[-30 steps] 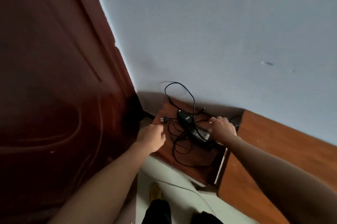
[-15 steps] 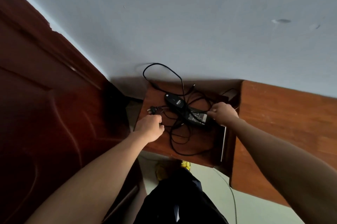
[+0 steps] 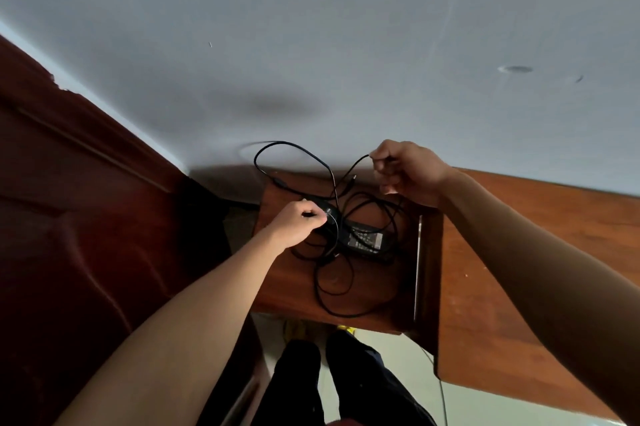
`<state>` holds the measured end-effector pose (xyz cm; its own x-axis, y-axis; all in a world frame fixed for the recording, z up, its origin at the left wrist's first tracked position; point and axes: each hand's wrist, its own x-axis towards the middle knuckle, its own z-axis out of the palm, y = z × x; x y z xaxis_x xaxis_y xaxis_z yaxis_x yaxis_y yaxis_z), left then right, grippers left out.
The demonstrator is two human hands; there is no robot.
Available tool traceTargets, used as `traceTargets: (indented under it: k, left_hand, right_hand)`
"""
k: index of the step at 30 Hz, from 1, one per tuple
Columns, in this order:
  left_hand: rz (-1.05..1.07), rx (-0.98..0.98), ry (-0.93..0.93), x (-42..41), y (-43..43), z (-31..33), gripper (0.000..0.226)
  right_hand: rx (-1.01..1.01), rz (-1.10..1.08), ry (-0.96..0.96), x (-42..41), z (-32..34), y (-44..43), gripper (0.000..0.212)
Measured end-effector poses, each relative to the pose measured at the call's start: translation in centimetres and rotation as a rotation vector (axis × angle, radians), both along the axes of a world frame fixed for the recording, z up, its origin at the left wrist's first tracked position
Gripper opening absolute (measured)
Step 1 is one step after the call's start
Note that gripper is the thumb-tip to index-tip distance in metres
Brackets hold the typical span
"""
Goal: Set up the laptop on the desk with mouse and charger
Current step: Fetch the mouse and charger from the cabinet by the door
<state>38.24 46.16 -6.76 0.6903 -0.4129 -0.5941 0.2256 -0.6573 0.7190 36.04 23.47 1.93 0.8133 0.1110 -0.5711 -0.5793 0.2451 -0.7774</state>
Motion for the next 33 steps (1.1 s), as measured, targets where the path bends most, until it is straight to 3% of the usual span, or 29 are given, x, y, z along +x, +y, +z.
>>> traceTargets:
  k: [3,6,10,14,17,21,25,28,33]
  left_hand:
    - [-0.030,-0.032,0.081,0.6,-0.6,1.0,0.016]
    - [-0.145,-0.026,0.363,-0.3,-0.3,1.9,0.036]
    - [-0.237,0.064,0.293,-1.6,2.7,0.4,0.046]
    - [0.177,0.036,0.163,0.2,5.5,0.2,0.043]
    - [0.478,-0.066,0.191,2.1,7.0,0.8,0.024]
    - [0.712,-0.330,0.375,3.3,7.8,2.6,0.008]
    - [0.813,-0.529,0.501,3.4,7.4,5.2,0.031]
    - [0.808,-0.640,0.537,4.0,6.7,8.0,0.044]
    - [0.763,-0.735,0.526,4.1,5.9,12.3,0.051]
  right_hand:
    - [0.099,-0.058,0.025,0.0,0.4,0.5,0.028]
    - [0.224,-0.198,0.004,0.5,1.7,0.6,0.022]
    - [0.291,-0.414,-0.031,1.0,3.0,-0.9,0.027]
    - [0.269,-0.513,-0.004,0.3,1.5,-1.6,0.032]
    - [-0.060,-0.519,0.079,-0.5,-1.2,-0.9,0.027]
    - [-0.742,-0.239,0.121,-3.2,-5.4,0.4,0.018]
    - [-1.010,0.097,0.163,-5.1,-7.5,2.0,0.008]
    - [-1.117,0.305,0.137,-5.6,-8.0,4.6,0.029]
    - [-1.062,0.560,-0.042,-4.5,-9.4,10.1,0.069]
